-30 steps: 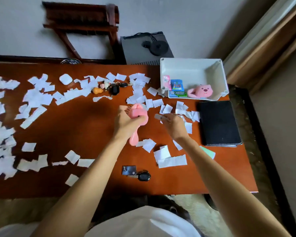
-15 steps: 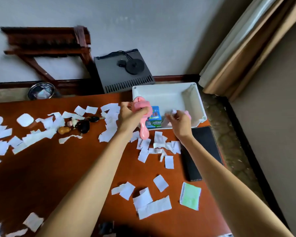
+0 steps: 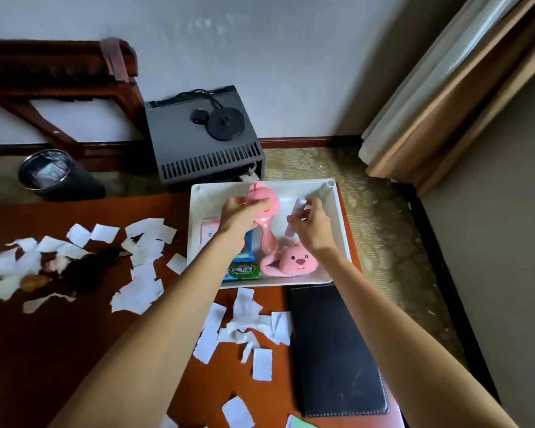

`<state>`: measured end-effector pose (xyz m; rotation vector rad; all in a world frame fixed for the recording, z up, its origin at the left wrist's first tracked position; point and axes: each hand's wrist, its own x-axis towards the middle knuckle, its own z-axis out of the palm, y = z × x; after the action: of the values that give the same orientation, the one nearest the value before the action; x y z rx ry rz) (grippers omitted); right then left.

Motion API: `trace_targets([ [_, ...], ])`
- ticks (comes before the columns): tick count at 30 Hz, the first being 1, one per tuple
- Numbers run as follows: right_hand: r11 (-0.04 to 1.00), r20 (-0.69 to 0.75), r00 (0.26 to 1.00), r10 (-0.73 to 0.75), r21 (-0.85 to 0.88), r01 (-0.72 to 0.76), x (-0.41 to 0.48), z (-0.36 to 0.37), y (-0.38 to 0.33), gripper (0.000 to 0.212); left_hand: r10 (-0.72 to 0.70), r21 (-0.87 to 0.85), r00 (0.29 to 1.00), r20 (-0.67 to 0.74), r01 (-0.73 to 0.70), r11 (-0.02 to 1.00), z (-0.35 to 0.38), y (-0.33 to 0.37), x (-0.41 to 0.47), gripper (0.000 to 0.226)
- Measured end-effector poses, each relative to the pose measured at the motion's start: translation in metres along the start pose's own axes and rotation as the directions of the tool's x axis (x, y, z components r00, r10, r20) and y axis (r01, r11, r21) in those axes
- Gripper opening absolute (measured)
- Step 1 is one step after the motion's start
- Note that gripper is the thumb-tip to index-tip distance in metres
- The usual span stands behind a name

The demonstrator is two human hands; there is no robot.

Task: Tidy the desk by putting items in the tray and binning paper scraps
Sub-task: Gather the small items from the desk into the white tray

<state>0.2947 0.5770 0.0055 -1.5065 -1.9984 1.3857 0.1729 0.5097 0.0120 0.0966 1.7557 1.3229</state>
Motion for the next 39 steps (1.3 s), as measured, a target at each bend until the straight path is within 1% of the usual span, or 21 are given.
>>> trace_targets([
  [3,1.0,-0.004,1.0,0.01,0.019,-0.01,0.012,0.001,0.006,0.035,-0.004,0.034,1.0,0.016,0.004,0.999,0.006,-0.001,0.015,0.048],
  [9,1.0,0.003,1.0,0.011,-0.003,-0.011,0.024,0.008,0.015,0.03,0.008,0.087,0.997,0.075,-0.015,0.996,0.005,-0.004,0.025,0.04],
  [11,1.0,0.014,1.0,0.015,-0.013,-0.015,0.025,0.01,0.016,0.029,0.016,0.116,0.996,0.085,-0.025,0.993,0.005,-0.004,0.024,0.03],
  [12,1.0,0.02,1.0,0.014,-0.019,-0.013,0.026,0.011,0.017,0.029,0.012,0.114,0.996,0.093,-0.023,0.993,0.004,-0.003,0.024,0.021],
  [13,1.0,0.026,1.0,0.013,-0.026,-0.012,0.026,0.011,0.018,0.028,0.004,0.099,0.993,0.114,-0.015,0.995,0.004,-0.001,0.022,0.018],
  [14,0.999,0.03,0.999,0.014,-0.036,-0.013,0.025,0.012,0.018,0.027,-0.003,0.08,0.989,0.145,-0.009,0.997,0.004,-0.001,0.021,0.024],
  [15,0.999,0.032,0.999,0.016,-0.047,-0.014,0.025,0.013,0.019,0.027,-0.003,0.073,0.986,0.167,-0.01,0.997,0.003,-0.003,0.02,0.026],
  [16,0.998,0.032,0.999,0.02,-0.06,-0.018,0.024,0.014,0.019,0.027,0.001,0.115,0.985,0.172,-0.021,0.993,0.001,-0.006,0.021,0.023],
  [17,0.997,0.032,0.999,0.023,-0.075,-0.021,0.024,0.014,0.02,0.026,0.004,0.156,0.985,0.173,-0.031,0.987,-0.001,-0.008,0.019,0.026],
  [19,0.995,0.032,0.999,0.026,-0.098,-0.022,0.024,0.015,0.021,0.025,-0.012,0.197,0.989,0.148,-0.018,0.98,-0.002,-0.015,0.02,0.044],
  [20,0.994,0.032,0.999,0.03,-0.102,-0.027,0.024,0.015,0.021,0.025,-0.025,0.192,0.992,0.123,0.001,0.981,-0.003,-0.017,0.021,0.047],
  [22,0.995,0.032,0.999,0.041,-0.094,-0.038,0.025,0.015,0.021,0.026,-0.048,0.159,0.995,0.087,0.034,0.987,-0.002,-0.019,0.023,0.043],
  [25,0.995,0.043,0.998,0.039,-0.096,-0.035,0.026,0.016,0.019,0.029,-0.074,0.122,0.994,0.076,0.065,0.99,0.001,-0.016,0.026,0.032],
  [28,0.995,0.058,0.998,0.038,-0.09,-0.033,0.027,0.019,0.018,0.03,-0.064,0.093,0.996,0.055,0.059,0.994,0.001,-0.016,0.027,0.033],
  [31,0.995,0.063,0.997,0.036,-0.1,-0.03,0.026,0.02,0.016,0.031,0.021,0.209,1.0,0.0,-0.021,0.978,-0.002,-0.017,0.027,0.032],
  [34,0.993,0.076,0.996,0.048,-0.108,-0.04,0.025,0.02,0.017,0.031,0.128,0.394,0.99,-0.061,-0.093,0.914,-0.005,-0.015,0.026,0.031],
  [36,0.99,0.08,0.995,0.056,-0.133,-0.045,0.025,0.019,0.018,0.033,0.142,0.455,0.987,-0.071,-0.095,0.886,-0.005,-0.012,0.023,0.036],
  [39,0.982,0.104,0.992,0.064,-0.184,-0.045,0.026,0.016,0.021,0.037,0.133,0.476,0.989,-0.062,-0.088,0.875,-0.005,-0.013,0.019,0.029],
])
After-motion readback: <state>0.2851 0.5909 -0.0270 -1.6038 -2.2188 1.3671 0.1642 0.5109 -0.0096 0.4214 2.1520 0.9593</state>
